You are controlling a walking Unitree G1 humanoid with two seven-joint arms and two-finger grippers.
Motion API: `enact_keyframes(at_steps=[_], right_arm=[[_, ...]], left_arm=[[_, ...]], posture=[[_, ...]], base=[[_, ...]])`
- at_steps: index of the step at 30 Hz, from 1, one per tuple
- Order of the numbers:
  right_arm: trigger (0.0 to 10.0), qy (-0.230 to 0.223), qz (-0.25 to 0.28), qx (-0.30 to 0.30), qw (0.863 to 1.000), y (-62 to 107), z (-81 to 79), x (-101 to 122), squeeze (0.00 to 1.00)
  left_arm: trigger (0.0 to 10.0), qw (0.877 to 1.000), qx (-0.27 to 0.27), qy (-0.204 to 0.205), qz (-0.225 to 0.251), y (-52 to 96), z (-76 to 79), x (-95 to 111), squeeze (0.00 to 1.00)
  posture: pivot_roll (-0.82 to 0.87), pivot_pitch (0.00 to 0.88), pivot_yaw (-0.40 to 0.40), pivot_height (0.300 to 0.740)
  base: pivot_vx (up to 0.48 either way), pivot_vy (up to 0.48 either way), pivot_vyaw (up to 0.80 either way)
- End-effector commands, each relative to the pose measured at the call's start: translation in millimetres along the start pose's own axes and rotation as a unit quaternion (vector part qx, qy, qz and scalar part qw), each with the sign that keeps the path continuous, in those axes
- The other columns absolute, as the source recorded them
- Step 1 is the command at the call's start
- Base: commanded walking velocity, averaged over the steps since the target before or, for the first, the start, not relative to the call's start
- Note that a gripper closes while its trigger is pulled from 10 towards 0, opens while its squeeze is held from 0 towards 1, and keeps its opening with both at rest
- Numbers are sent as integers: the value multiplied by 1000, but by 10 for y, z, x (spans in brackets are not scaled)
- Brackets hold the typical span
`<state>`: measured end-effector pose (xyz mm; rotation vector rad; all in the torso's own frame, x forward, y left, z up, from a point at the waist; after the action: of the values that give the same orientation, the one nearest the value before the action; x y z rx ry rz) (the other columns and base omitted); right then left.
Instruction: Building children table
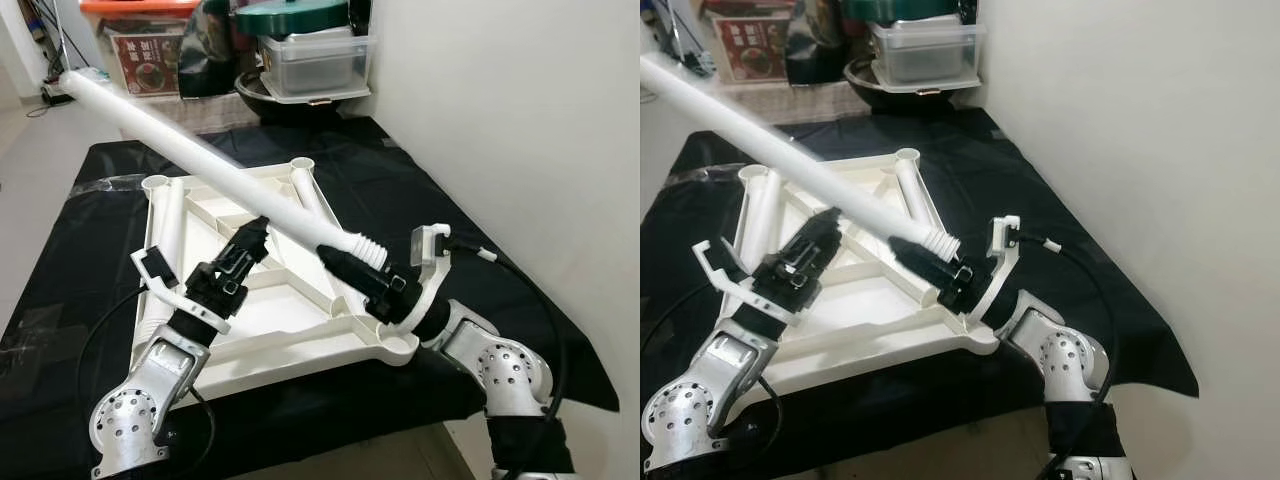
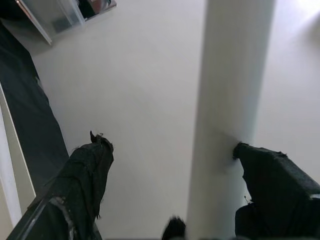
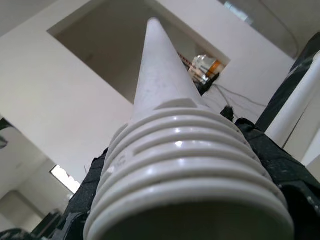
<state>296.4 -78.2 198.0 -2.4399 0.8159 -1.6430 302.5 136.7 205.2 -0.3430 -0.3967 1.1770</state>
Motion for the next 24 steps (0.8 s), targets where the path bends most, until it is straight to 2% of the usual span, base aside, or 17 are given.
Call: enact_keyframes(at_steps=[1,2,6,8,12,14,16,19,20,24], right_arm=[[0,-13,-15,64,998,-51,-206,-53,0],[0,-21,-34,84,996,-21,-274,-114,0],[0,-26,-51,91,994,11,-304,-164,0],[0,-28,-58,67,996,12,-226,-183,0],[0,-33,-57,58,996,24,-197,-168,0],[0,-34,-44,36,998,5,-130,-121,0],[0,-40,-29,11,999,-12,-47,-78,0],[0,-37,-16,-5,999,-33,8,-28,0],[0,-36,-3,-24,999,-38,75,17,0],[0,-44,14,-48,998,-33,174,80,0]], left_arm=[[10000,1000,-5,15,18,-27,6,56,0],[10000,1000,-9,15,23,-37,23,129,0],[10000,999,-23,11,26,-57,83,199,0],[10000,999,-44,-2,19,-77,202,242,0],[10000,998,-56,-7,10,-88,274,257,0],[10000,998,-66,-15,-6,-71,344,217,0],[10000,998,-59,-19,-14,-43,330,193,0],[10000,999,-32,-25,-20,23,223,158,0],[10000,999,-25,-26,-19,57,200,152,0],[10000,999,-15,-29,-19,120,176,142,0]], posture=[[-41,0,-21,740],[-41,0,-21,740],[-43,0,-23,740],[-43,0,-23,740],[-44,0,-24,740],[-44,0,-22,740],[-44,0,-22,740],[-41,0,-23,740],[-40,0,-27,740],[-38,0,-30,740]], base=[[0,0,0],[0,0,0],[0,0,0],[0,0,0],[0,0,0],[0,0,0],[0,0,0],[0,0,0],[0,0,0],[0,0,0]])
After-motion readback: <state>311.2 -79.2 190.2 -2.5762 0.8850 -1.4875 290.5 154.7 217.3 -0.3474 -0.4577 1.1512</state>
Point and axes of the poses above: a point about 5 cm out from each wrist's last joint towards the gripper, its own y axis pointing back from the gripper into the wrist, its own x axis along the axis of the wrist's last joint, z = x × y, the point moved 4 cm from there along -y, pointing out of the wrist towards the gripper, and after that the axes turned 13 degrees about y, right-handed, at the moved point
